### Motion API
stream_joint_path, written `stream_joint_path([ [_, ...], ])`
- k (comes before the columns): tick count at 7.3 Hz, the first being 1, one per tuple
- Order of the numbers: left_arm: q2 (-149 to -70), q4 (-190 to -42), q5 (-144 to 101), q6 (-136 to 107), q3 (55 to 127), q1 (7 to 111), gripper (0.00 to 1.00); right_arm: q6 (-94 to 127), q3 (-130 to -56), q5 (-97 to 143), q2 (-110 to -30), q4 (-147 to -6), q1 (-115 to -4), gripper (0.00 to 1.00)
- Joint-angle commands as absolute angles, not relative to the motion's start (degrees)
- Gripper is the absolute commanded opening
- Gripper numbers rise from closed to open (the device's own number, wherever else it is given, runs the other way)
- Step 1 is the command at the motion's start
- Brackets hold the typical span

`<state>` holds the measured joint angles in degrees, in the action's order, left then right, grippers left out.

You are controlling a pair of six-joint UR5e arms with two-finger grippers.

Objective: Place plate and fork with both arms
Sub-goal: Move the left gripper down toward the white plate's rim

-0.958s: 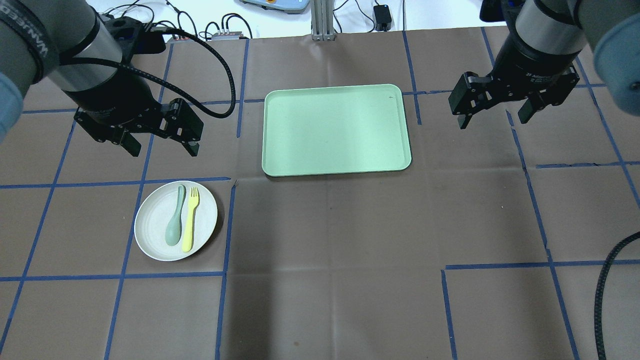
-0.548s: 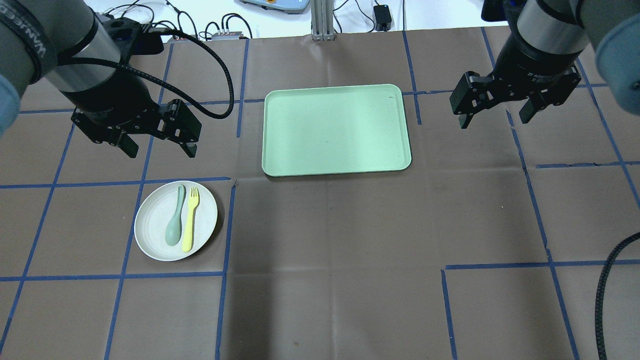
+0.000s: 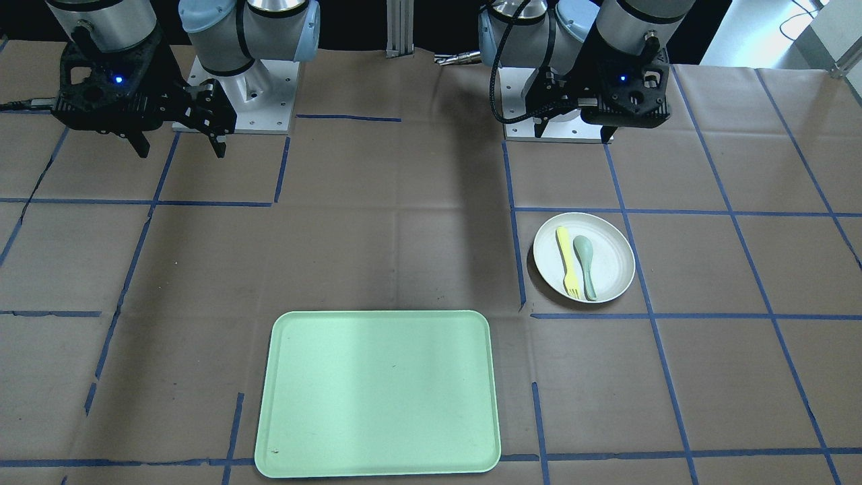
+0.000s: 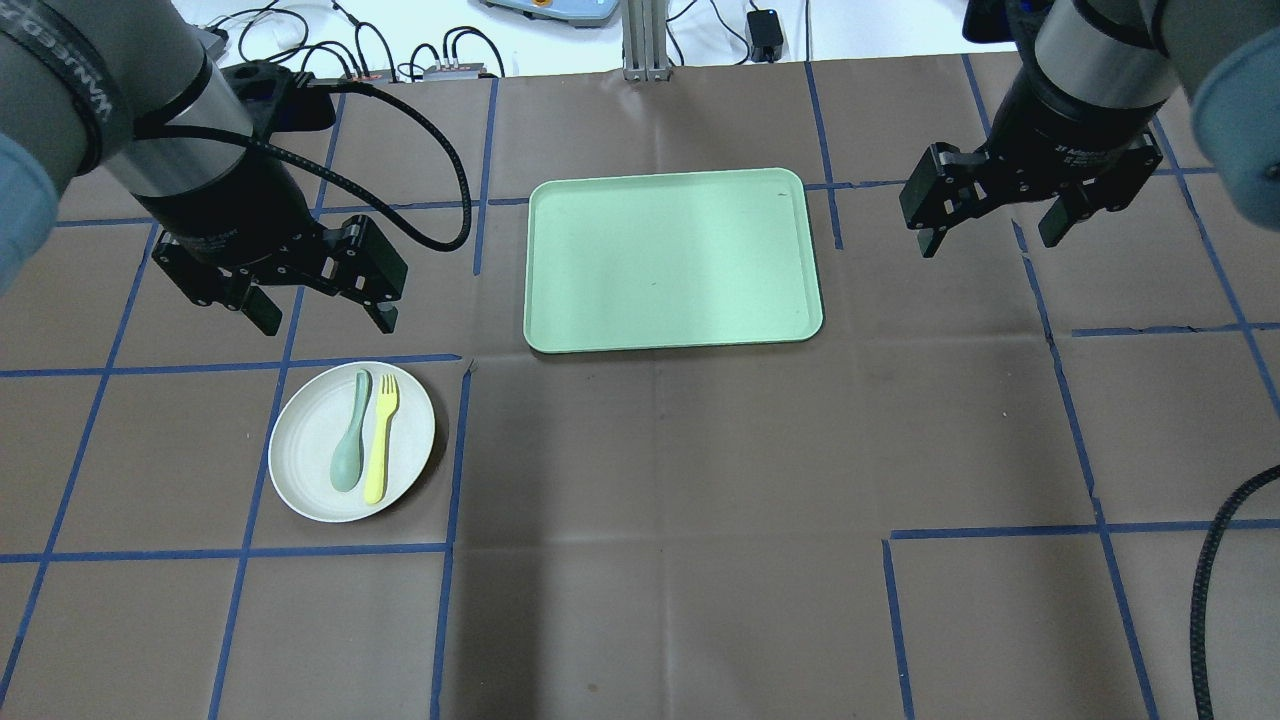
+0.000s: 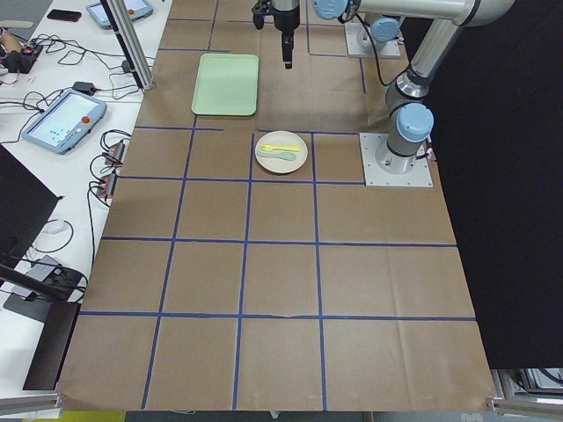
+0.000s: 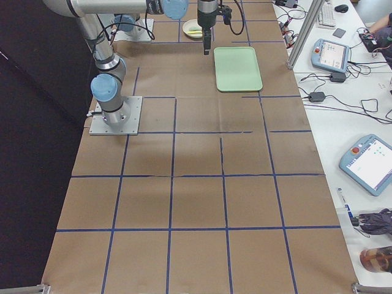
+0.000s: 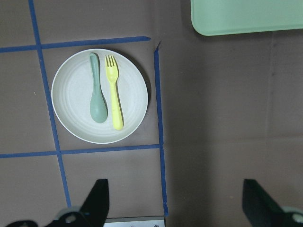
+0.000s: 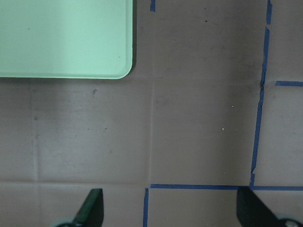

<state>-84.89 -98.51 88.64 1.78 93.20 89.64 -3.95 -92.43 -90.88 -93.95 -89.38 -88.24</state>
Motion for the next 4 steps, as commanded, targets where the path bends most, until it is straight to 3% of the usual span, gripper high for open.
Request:
stream_joint_path([
  [1, -85.8, -98.2, 88.9, 1.3, 94.9, 88.2, 1.00, -4.0, -92.4, -90.9, -94.0, -89.4, -88.2, 1.00],
  [4, -85.7, -94.2, 89.0, 13.4, 101.8, 79.4, 1.00, -4.0, -92.4, -90.9, -94.0, -89.4, -88.2, 1.00],
])
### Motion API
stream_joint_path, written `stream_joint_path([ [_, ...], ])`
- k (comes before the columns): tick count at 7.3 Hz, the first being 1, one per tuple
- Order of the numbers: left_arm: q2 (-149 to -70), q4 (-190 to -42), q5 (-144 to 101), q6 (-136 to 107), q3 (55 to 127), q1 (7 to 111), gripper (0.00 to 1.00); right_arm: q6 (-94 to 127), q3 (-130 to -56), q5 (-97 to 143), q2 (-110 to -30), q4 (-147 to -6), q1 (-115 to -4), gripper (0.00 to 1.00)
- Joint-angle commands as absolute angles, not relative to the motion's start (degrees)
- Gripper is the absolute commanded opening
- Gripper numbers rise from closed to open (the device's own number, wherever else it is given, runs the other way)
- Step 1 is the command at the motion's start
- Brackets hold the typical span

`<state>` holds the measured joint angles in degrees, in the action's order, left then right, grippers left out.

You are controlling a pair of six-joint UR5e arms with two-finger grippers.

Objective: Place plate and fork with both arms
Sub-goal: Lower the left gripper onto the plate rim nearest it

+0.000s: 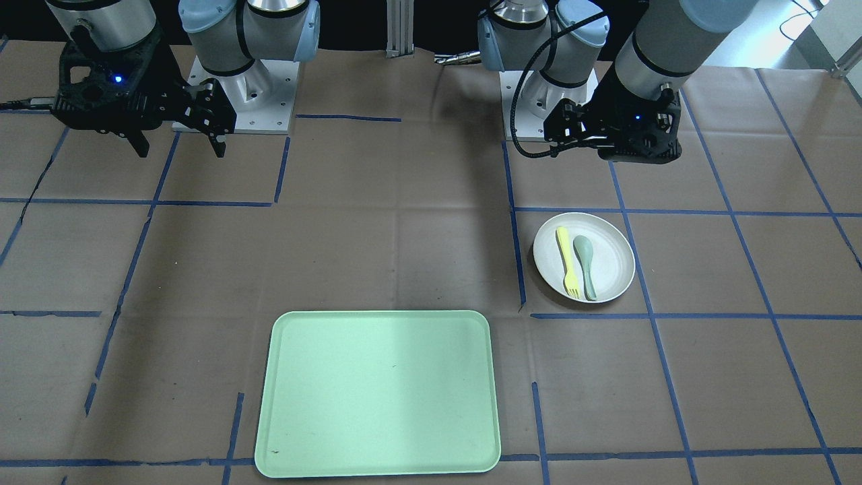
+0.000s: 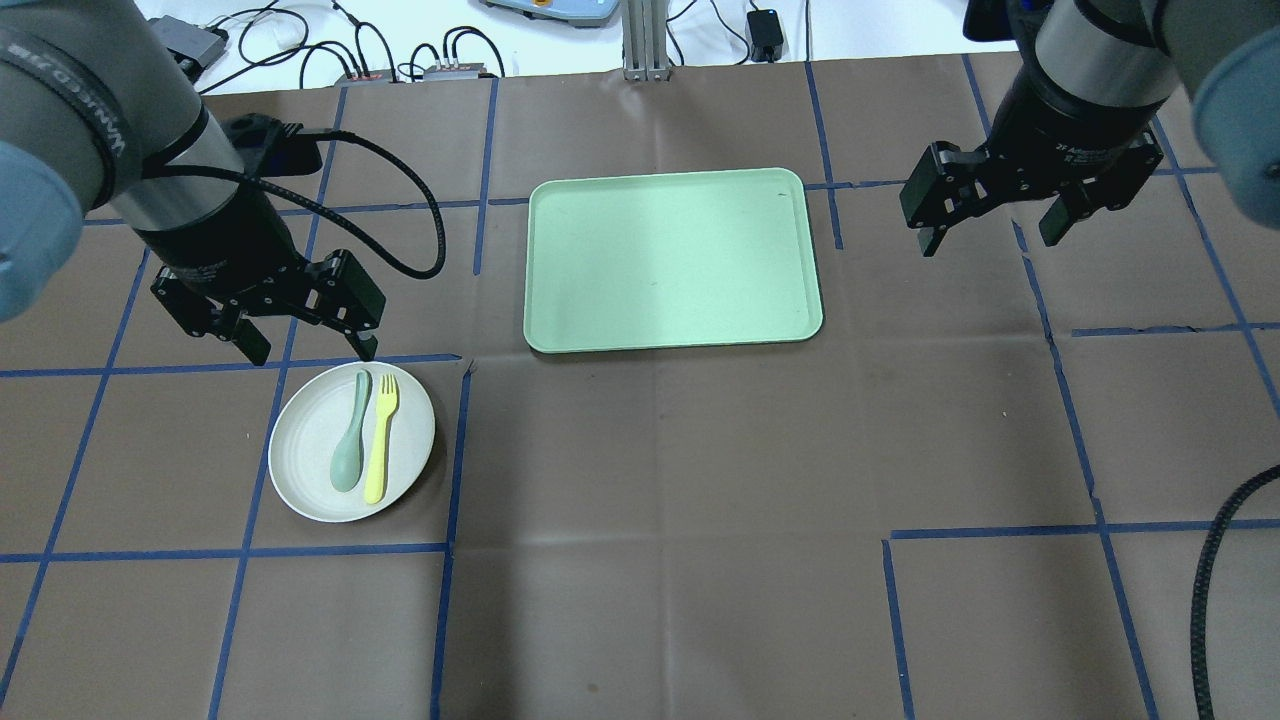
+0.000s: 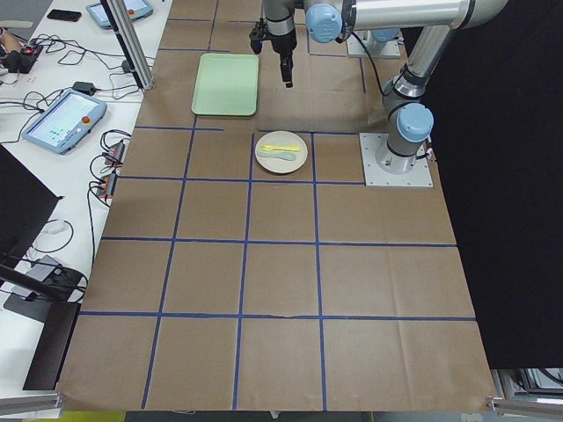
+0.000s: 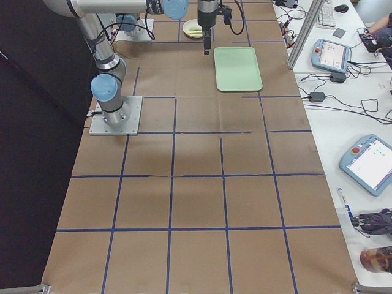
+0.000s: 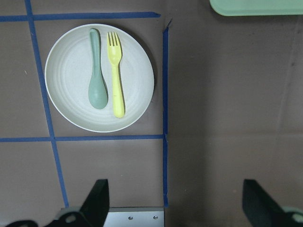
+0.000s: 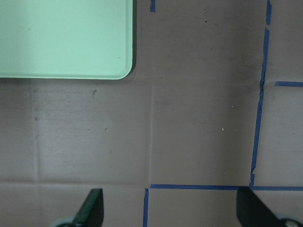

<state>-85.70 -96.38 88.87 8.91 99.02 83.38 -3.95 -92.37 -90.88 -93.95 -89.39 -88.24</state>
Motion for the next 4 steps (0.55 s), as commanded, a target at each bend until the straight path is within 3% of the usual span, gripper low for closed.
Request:
stream_joint_path([
  [1, -85.7, -93.0, 89.1, 18.8, 104.3, 75.7, 1.00, -4.0, -92.4, -90.9, -94.0, -89.4, -88.2, 1.00],
  [4, -87.9, -78.4, 92.7, 24.9, 113.8, 67.9, 1.00, -4.0, -92.4, -90.9, -94.0, -89.4, -88.2, 1.00],
])
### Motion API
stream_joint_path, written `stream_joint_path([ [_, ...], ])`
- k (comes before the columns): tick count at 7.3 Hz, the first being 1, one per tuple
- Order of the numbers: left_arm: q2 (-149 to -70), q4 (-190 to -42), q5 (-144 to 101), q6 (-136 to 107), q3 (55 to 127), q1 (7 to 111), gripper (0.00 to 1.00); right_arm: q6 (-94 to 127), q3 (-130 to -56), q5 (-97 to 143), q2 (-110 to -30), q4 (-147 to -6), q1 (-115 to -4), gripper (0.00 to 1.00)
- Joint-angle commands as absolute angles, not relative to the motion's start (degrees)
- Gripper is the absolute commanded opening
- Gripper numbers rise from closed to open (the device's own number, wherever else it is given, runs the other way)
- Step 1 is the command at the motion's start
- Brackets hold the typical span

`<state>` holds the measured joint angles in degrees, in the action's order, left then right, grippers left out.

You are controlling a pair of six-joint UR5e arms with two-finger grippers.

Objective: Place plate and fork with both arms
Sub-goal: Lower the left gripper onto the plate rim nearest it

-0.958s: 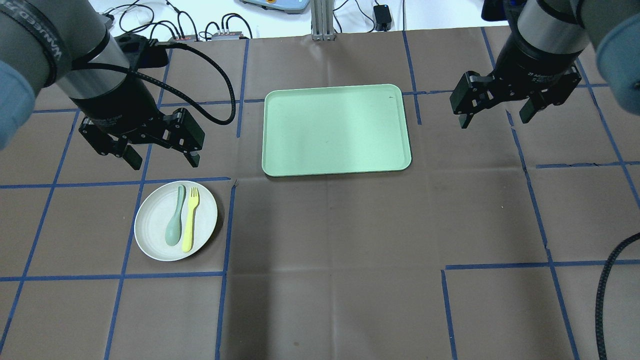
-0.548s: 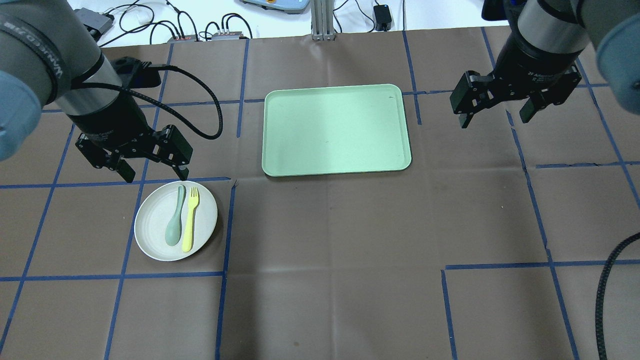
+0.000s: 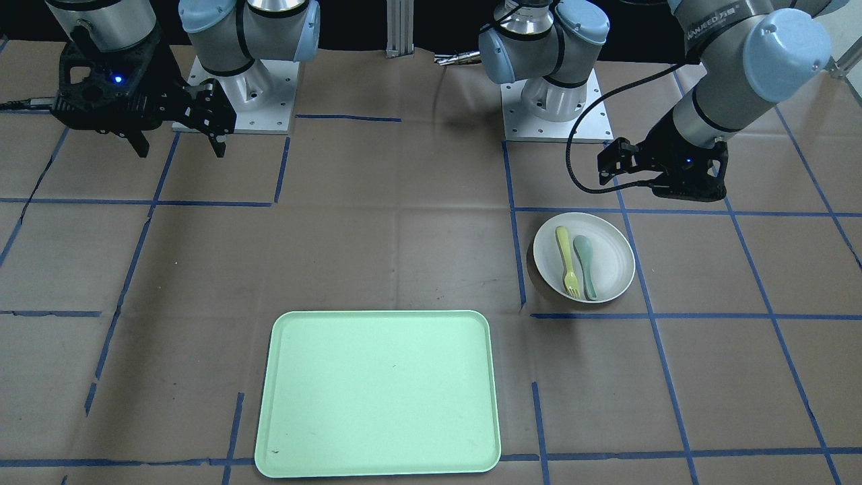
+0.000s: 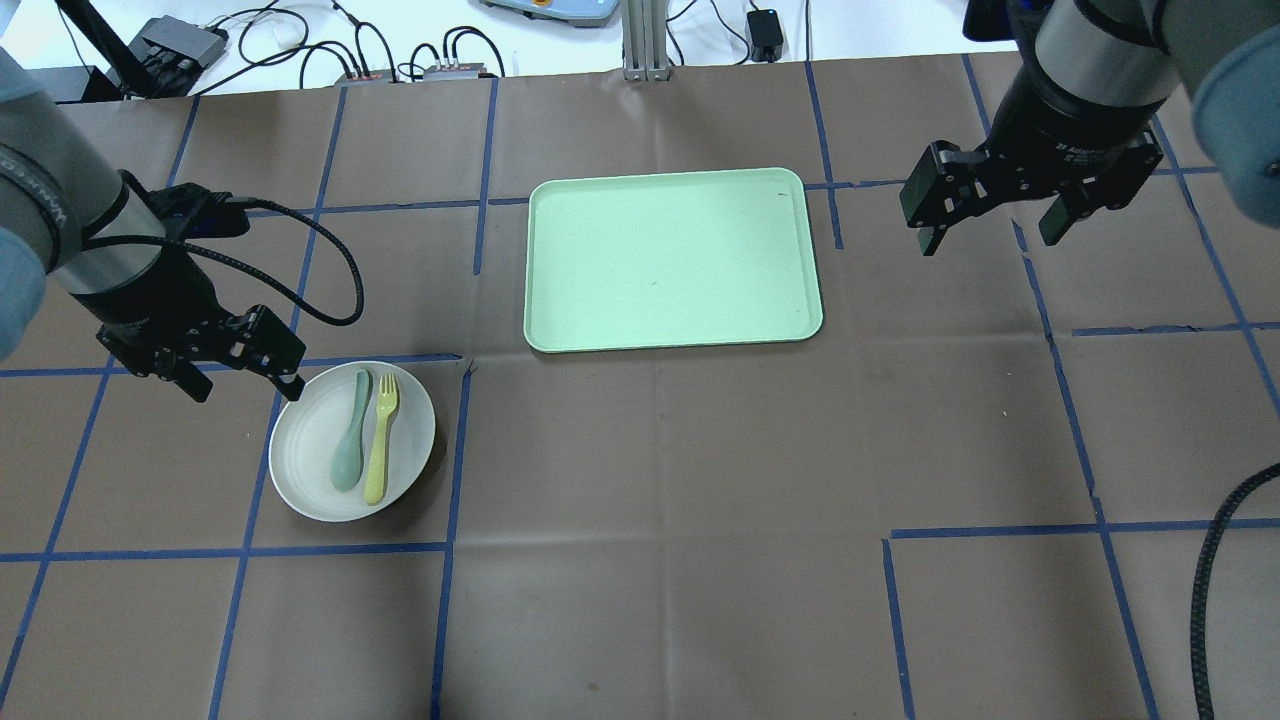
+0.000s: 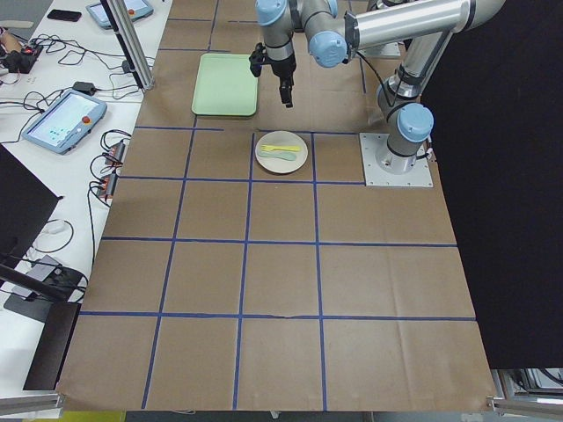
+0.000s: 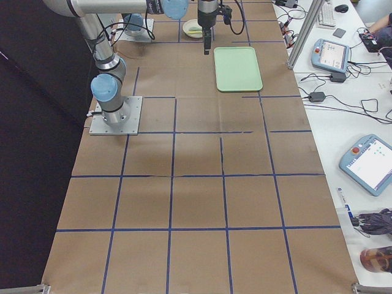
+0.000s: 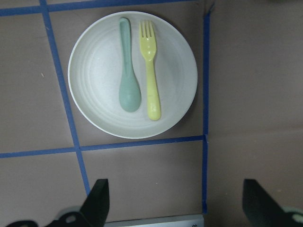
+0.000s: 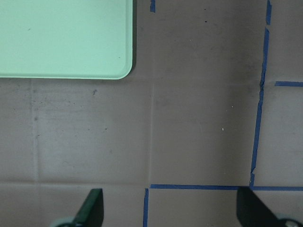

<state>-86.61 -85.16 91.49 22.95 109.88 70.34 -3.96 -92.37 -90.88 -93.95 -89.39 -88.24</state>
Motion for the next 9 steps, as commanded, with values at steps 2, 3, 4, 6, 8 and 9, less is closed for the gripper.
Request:
stream_joint_path([
  [2, -94.7, -68.9, 92.6, 34.4, 115.0, 64.3, 1.00, -4.0, -92.4, -90.9, -94.0, -89.4, -88.2, 1.00],
  [3, -97.3, -67.4, 92.4, 37.8, 115.0, 61.6, 1.00, -4.0, -92.5, -90.9, -94.0, -89.3, -88.2, 1.00],
  [4, -98.9, -66.1, 91.9, 39.9, 115.1, 60.5, 1.00, -4.0, -92.5, -90.9, -94.0, -89.3, -88.2, 1.00],
  [6, -103.2, -61.2, 90.5, 43.6, 115.2, 59.9, 0.99, -4.0, -92.4, -90.9, -94.0, -89.3, -88.2, 1.00],
  [8, -104.7, -61.2, 88.8, 43.6, 115.5, 59.4, 0.98, -4.0, -92.4, -90.9, -94.0, -89.2, -88.2, 1.00],
  [9, -105.4, -61.1, 88.1, 43.3, 116.4, 59.4, 0.91, -4.0, -92.4, -90.9, -94.0, -89.2, -88.2, 1.00],
])
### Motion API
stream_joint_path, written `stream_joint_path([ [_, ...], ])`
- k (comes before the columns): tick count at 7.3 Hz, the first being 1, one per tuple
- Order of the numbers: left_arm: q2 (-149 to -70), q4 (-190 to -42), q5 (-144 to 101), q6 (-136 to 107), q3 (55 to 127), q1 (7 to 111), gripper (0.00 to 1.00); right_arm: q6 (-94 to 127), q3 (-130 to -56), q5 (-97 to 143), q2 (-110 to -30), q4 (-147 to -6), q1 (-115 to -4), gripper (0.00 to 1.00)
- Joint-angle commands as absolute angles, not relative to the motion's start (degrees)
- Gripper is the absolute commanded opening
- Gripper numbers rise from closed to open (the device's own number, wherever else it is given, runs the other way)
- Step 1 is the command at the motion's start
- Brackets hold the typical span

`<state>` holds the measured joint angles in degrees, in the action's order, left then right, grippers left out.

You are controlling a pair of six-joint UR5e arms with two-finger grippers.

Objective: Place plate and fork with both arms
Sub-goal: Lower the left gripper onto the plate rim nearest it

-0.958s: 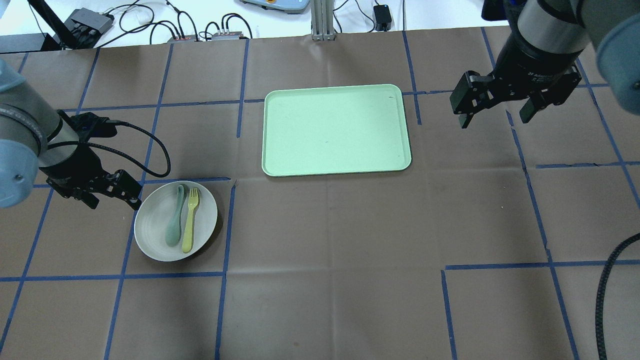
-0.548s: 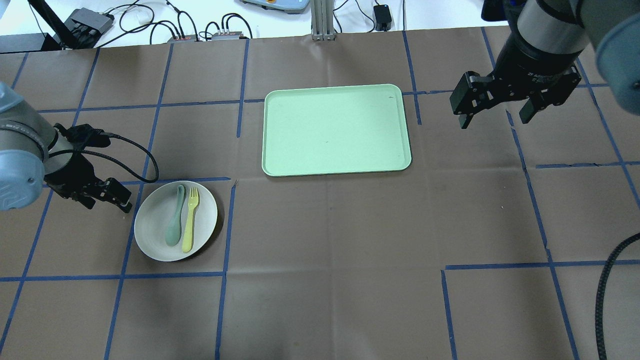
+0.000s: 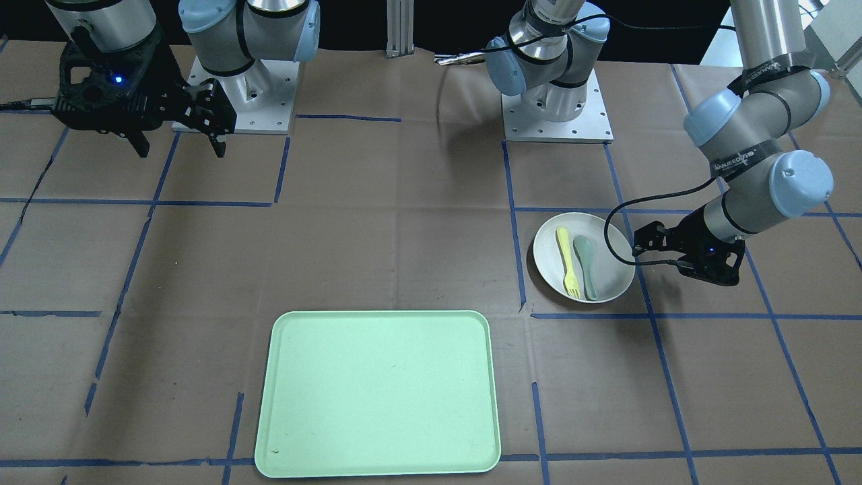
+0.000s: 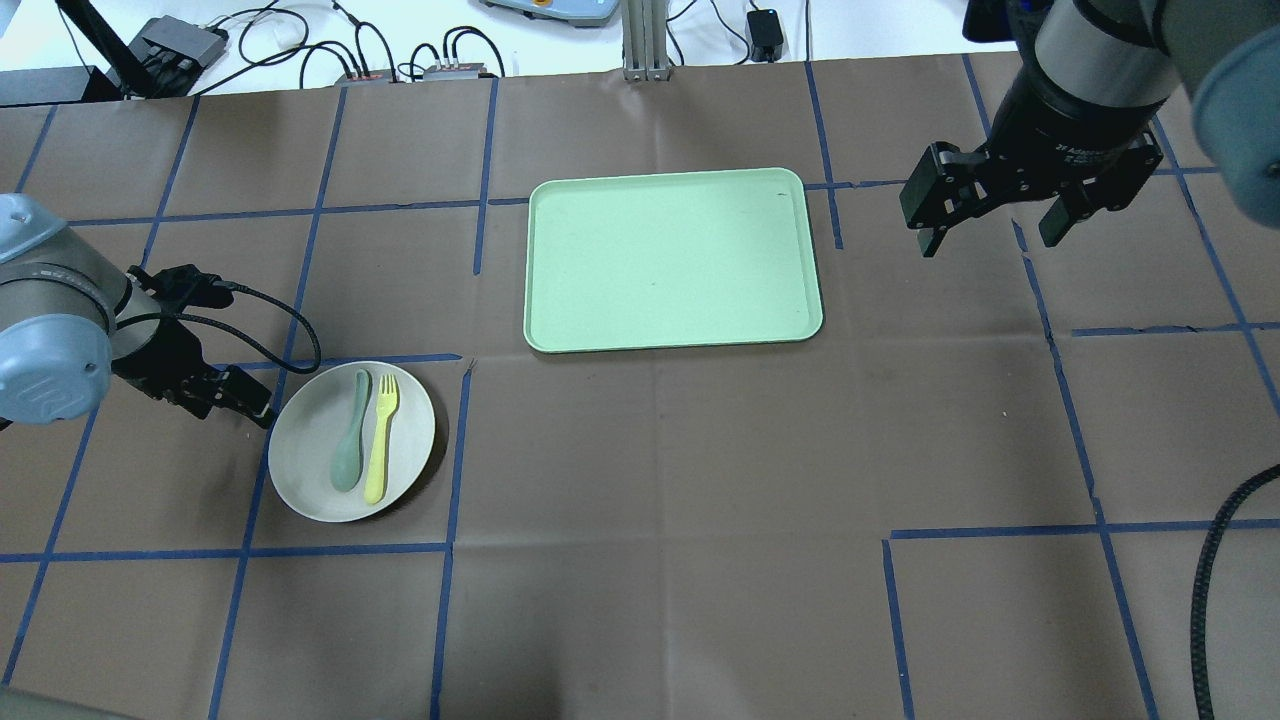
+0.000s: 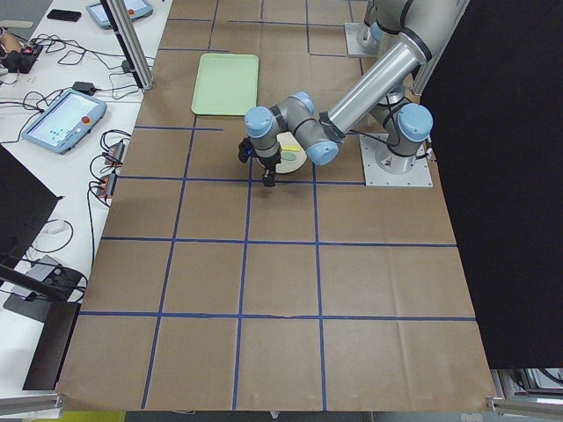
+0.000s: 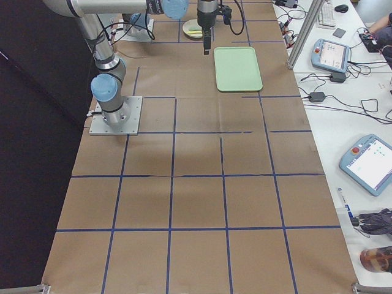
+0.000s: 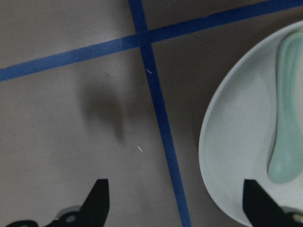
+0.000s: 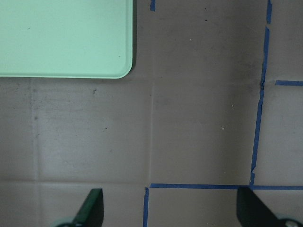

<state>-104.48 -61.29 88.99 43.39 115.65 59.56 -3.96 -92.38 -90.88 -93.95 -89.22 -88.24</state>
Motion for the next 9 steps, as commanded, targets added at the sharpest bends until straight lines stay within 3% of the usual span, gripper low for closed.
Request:
stream_joint_path([
  [1, -105.6, -61.1, 86.1, 42.9, 116.8, 59.4, 0.82, -4.0, -92.4, -90.9, -94.0, -89.2, -88.2, 1.00],
  [3, -105.8, -61.1, 85.8, 42.1, 116.8, 59.4, 0.51, -4.0, -92.4, -90.9, -94.0, -89.2, -88.2, 1.00],
  [9, -106.9, -61.4, 85.7, 38.8, 116.8, 59.4, 0.40, -4.0, -92.5, -90.9, -94.0, -89.2, -88.2, 1.00],
])
